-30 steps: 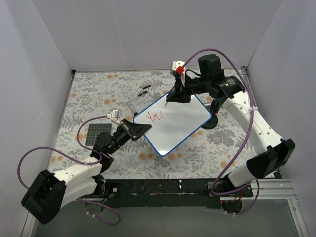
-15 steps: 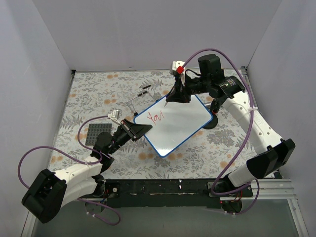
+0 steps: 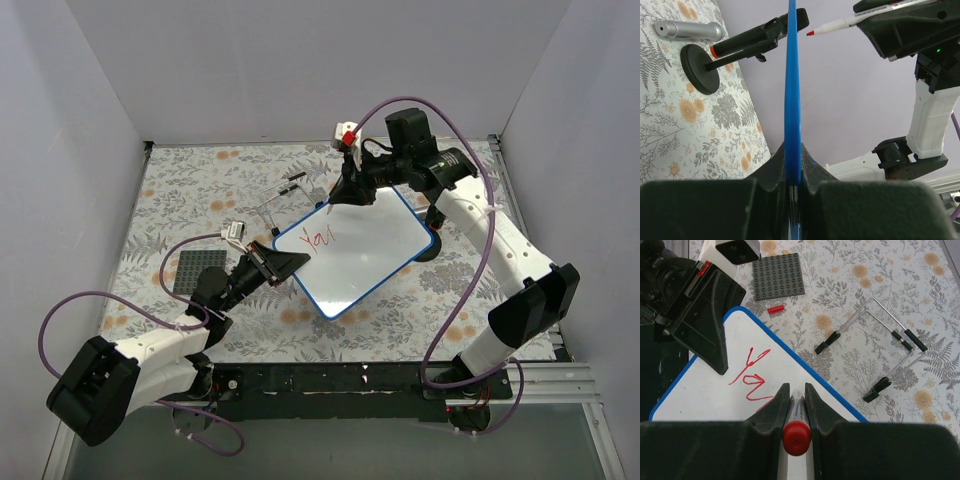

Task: Write a sentence on the whiteboard

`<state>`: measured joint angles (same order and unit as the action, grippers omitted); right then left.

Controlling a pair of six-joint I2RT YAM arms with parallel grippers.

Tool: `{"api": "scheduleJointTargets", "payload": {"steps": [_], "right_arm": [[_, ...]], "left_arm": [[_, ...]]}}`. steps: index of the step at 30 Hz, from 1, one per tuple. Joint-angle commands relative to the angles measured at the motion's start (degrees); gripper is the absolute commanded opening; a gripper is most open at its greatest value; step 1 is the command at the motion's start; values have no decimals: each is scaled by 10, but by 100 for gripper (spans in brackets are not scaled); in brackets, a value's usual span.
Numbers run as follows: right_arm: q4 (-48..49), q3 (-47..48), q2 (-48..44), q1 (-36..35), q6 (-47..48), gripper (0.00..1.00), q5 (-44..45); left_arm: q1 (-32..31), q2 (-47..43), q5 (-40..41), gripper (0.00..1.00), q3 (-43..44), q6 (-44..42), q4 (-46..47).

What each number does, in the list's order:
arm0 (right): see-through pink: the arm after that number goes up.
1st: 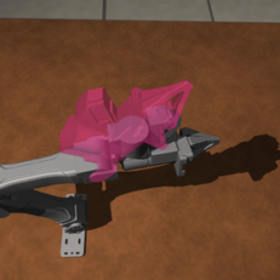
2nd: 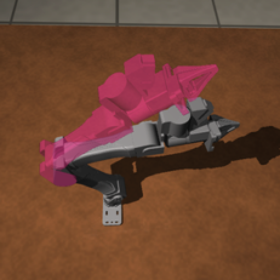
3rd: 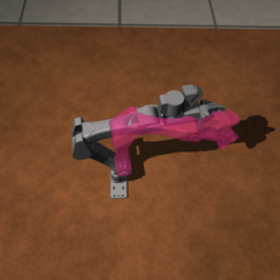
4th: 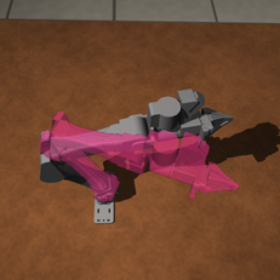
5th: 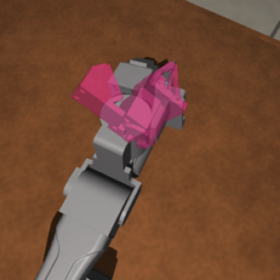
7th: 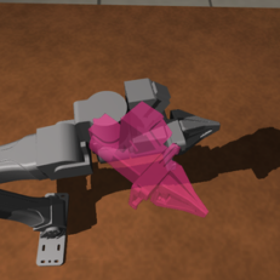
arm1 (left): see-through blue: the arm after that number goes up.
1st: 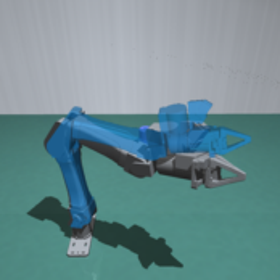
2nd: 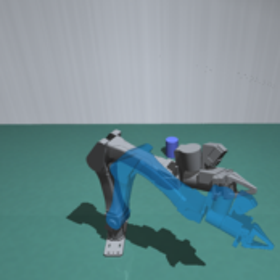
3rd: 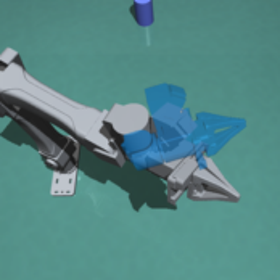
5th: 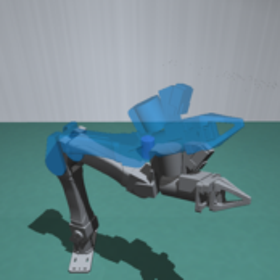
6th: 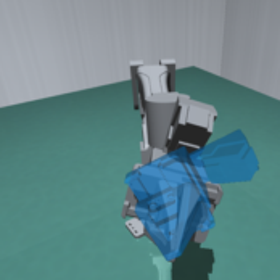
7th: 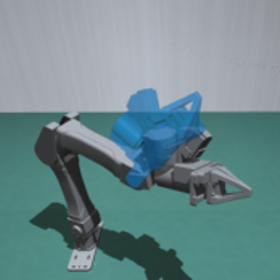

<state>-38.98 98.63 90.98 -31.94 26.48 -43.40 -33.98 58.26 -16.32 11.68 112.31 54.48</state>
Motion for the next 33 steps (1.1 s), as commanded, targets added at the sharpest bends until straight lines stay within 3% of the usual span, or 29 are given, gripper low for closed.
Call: {"api": "scheduleJointTargets", "payload": {"steps": [1, 15, 24, 33], "right_arm": [[22, 35, 15, -12, -13, 1, 23], [22, 14, 9, -18, -11, 1, 66], [7, 5, -23, -18, 2, 1, -13], [14, -30, -35, -18, 4, 1, 45]], "left_arm": [[-3, -2, -11, 0, 20, 15, 78], [-2, -13, -5, 0, 17, 13, 68], [-2, -20, 8, 0, 12, 14, 55], [-2, -24, 10, 0, 12, 12, 50]]}}
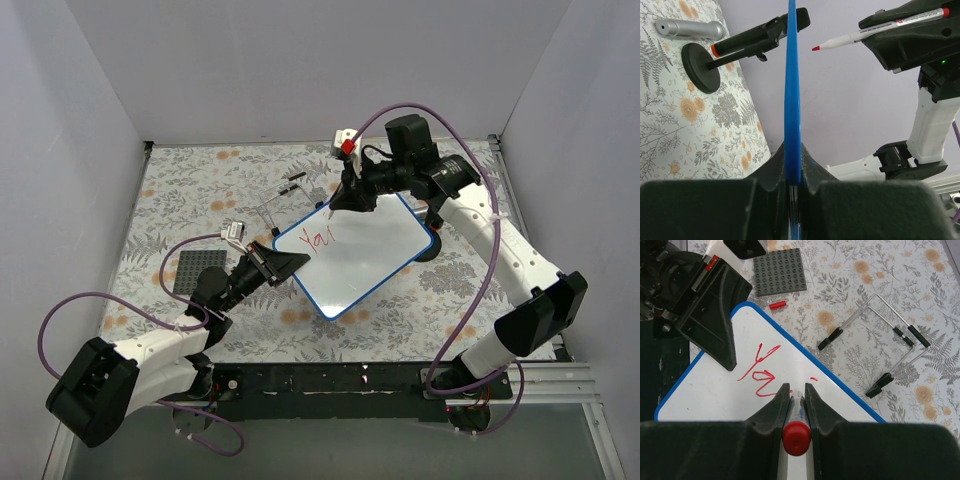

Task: Write a sentence on the whiteboard

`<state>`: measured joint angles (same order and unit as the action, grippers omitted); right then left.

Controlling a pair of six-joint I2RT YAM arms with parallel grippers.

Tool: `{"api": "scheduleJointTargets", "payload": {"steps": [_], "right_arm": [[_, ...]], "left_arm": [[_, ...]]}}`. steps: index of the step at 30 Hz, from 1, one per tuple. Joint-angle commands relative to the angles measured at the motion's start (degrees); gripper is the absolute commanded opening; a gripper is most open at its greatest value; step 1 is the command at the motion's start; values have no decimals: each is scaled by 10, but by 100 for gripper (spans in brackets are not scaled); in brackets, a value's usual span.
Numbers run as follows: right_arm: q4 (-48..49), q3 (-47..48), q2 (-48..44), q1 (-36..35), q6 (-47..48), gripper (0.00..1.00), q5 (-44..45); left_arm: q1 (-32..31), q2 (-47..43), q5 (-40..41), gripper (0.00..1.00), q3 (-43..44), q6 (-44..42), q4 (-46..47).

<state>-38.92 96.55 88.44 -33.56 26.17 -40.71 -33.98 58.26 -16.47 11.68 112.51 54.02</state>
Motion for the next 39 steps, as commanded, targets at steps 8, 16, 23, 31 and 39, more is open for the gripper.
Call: {"api": "scheduleJointTargets", "payload": {"steps": [8, 16, 23, 31, 39], "right_arm": [[13, -16, -13, -2, 12, 1, 32], [5, -27, -13, -2, 19, 1, 33], [-2, -44, -27, -2, 29, 1, 32], [-15, -63, -44, -2, 41, 1, 27], [-22, -66, -45, -1, 46, 1, 19]], "left_arm": [[-3, -23, 11, 0, 12, 10, 56], [-2, -27, 13, 0, 12, 9, 53], [-2, -26, 14, 0, 12, 9, 54], [-2, -29, 18, 0, 11, 9, 50], [-2, -28, 19, 0, 11, 10, 50]]}}
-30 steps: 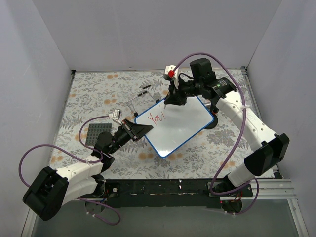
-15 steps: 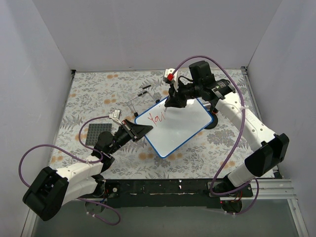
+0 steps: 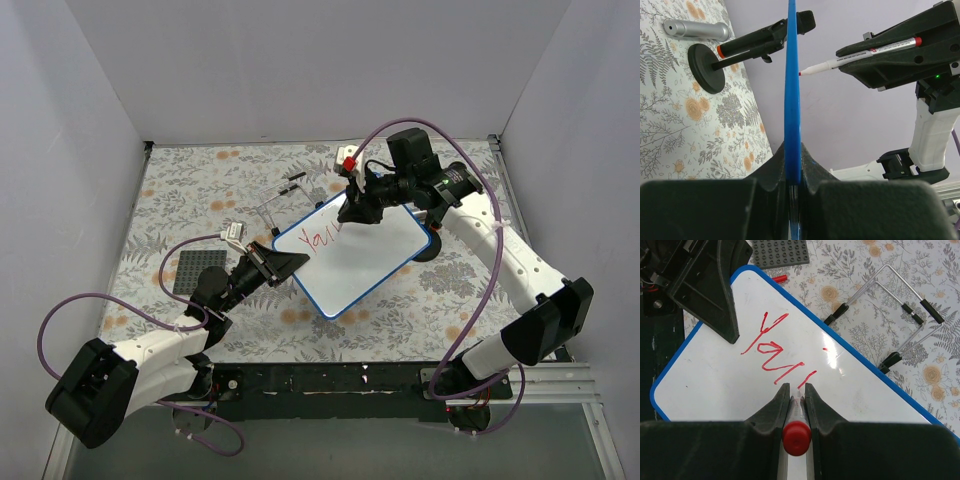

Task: Write a sentence on the whiteboard

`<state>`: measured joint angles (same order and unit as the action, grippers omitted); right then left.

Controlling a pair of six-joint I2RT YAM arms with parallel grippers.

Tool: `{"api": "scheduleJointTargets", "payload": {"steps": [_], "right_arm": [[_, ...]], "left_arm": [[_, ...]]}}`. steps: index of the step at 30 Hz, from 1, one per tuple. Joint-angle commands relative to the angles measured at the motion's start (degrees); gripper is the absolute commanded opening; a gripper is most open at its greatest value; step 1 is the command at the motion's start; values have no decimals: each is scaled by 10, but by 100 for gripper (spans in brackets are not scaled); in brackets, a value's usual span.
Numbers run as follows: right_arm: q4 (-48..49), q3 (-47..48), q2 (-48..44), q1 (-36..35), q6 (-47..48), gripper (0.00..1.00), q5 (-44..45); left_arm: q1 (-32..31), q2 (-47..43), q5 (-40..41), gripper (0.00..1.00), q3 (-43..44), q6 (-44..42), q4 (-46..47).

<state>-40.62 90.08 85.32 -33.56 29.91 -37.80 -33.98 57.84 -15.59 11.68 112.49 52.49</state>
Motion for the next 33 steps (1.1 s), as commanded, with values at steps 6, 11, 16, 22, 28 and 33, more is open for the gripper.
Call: {"api": "scheduleJointTargets", "payload": {"steps": [6, 11, 16, 22, 28, 33], "right_arm": [[-5, 22, 8, -2, 2, 1, -16], [0, 50, 25, -2, -4, 1, -14], [13, 62, 33, 0, -17, 1, 11], [21, 59, 26, 16, -25, 1, 27], [2, 57, 8, 17, -3, 1, -71], [8, 42, 0, 19, -6, 1, -46]], "left_arm": [[-3, -23, 8, 0, 12, 9, 65], [-3, -19, 5, 0, 12, 10, 69], [-2, -17, 2, 0, 12, 11, 73], [-2, -18, 7, 0, 10, 10, 70], [-2, -17, 7, 0, 11, 11, 71], [-3, -19, 7, 0, 9, 10, 69]]}}
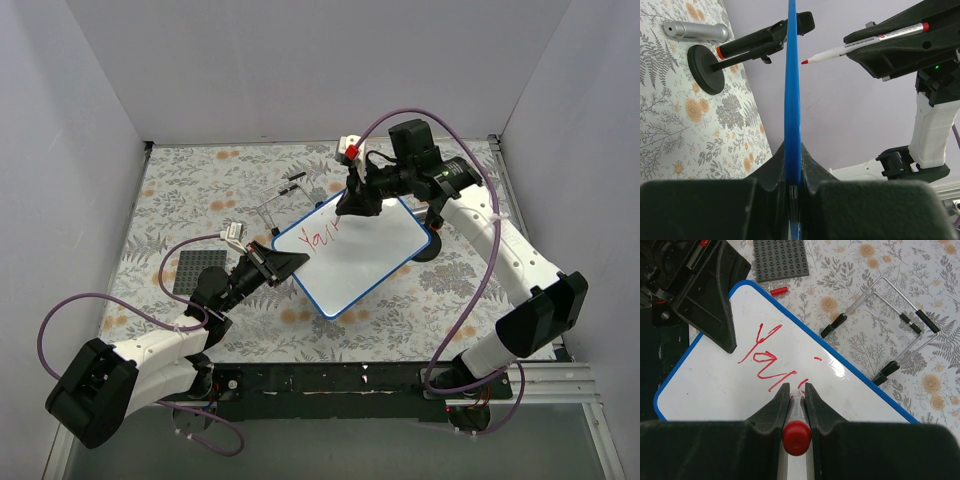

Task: Write a sentence on the whiteboard

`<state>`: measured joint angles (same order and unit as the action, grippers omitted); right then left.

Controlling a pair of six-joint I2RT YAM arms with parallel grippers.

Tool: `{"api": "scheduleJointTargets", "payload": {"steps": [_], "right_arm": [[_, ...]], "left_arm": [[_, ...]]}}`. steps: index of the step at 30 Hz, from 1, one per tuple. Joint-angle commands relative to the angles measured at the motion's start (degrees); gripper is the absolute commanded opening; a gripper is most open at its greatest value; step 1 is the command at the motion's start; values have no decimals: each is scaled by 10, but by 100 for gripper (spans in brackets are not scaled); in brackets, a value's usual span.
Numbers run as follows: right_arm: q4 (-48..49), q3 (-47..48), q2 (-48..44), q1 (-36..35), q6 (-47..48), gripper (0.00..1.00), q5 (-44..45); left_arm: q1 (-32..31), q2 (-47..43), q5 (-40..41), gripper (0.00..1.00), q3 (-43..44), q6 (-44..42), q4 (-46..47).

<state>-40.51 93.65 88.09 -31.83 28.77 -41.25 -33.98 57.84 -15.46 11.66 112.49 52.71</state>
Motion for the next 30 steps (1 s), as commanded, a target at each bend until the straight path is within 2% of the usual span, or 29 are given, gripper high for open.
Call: {"api": "scheduleJointTargets", "payload": {"steps": [1, 30], "right_arm": [[9, 1, -28, 2, 2, 1, -1], [12, 6, -7, 7, -2, 1, 93]], "left_arm": [[-2, -19, 4, 0, 10, 10, 67], [-2, -19, 3, 0, 10, 10, 70]]}}
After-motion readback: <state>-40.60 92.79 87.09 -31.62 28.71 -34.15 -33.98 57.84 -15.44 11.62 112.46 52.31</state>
